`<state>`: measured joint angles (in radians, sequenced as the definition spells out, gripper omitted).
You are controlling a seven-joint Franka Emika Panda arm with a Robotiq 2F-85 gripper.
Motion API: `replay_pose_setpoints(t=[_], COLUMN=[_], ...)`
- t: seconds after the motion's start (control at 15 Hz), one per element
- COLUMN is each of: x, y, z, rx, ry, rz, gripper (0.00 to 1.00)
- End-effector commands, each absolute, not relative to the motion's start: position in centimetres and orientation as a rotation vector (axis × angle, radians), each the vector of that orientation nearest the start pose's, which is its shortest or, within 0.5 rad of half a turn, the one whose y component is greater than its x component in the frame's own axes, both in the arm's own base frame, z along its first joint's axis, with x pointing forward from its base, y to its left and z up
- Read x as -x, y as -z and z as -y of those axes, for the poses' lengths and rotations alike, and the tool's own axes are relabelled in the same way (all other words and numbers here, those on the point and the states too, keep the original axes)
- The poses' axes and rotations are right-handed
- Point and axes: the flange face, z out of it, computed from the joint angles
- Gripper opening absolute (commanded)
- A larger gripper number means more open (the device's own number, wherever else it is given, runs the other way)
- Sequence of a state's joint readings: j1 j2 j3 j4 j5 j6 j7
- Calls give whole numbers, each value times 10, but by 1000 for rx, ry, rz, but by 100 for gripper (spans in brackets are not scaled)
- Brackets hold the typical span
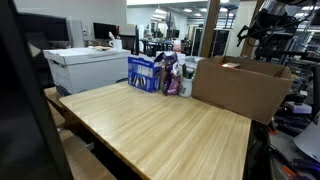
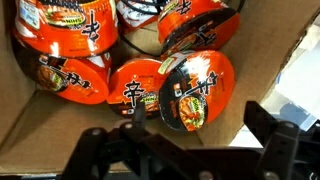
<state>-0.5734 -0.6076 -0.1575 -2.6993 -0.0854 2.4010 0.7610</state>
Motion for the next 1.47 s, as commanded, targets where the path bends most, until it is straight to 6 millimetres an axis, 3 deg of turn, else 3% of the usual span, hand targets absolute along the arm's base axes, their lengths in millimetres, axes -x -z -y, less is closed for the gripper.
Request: replay_pose_setpoints(t=[0.0,0.47,1.4], x=[-281,-284,-299], y=[-443,-444,-408], z=[253,253,294], rx=[2323,2303,2207], ry=[472,495,492], rz=[-2014,-2019,-2102], gripper=[100,100,100])
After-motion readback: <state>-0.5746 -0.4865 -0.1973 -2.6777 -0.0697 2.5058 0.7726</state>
